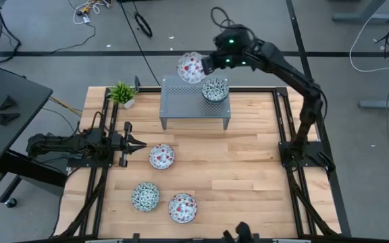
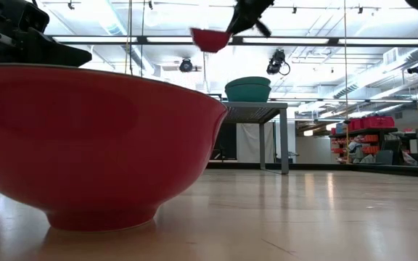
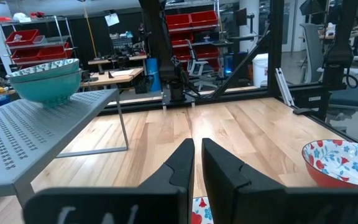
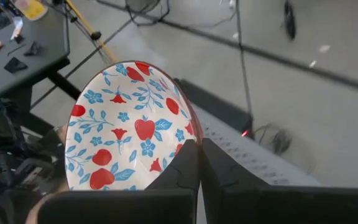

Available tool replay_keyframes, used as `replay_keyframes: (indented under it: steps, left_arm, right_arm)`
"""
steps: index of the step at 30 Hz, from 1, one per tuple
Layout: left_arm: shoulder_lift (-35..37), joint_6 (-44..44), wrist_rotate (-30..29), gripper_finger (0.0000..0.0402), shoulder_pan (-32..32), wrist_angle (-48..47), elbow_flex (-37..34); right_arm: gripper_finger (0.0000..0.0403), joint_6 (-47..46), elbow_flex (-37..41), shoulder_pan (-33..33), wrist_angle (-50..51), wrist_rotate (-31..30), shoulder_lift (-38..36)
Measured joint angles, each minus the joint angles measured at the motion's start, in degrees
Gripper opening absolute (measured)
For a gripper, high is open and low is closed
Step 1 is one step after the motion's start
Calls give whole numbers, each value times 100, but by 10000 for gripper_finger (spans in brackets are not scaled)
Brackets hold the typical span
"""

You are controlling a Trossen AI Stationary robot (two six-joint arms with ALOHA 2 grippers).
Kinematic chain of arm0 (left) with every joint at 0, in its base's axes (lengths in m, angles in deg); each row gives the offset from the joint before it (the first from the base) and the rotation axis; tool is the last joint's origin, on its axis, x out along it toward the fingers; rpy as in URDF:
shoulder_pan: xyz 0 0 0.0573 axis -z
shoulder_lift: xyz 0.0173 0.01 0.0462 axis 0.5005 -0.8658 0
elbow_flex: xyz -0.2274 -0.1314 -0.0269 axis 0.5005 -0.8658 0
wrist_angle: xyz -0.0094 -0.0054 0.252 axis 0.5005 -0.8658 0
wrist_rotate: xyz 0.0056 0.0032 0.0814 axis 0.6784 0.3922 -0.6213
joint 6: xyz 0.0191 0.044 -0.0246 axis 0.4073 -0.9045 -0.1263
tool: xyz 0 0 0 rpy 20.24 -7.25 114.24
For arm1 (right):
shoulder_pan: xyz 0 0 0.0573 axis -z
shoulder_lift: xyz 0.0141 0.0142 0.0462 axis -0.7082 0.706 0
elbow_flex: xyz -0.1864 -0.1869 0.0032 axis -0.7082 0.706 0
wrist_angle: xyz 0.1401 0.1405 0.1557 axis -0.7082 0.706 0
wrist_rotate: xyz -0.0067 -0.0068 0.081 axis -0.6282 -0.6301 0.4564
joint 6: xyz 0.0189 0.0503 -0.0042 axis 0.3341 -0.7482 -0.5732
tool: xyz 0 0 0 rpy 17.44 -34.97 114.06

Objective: Pick & Place Mini bowls
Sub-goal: Put the right red and white patterned bowl on the shelf

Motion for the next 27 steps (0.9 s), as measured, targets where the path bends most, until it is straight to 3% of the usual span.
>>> replay_keyframes:
  steps: [13,27]
  left_arm:
    - [0,2,0,37,-1,0,-2]
    - [0,-33,0,37,1,0,-2]
  right_arm:
    - [0,977,0,-2,-43,-436,-913]
    - [0,2398,4,-187,-376,-650,-1068]
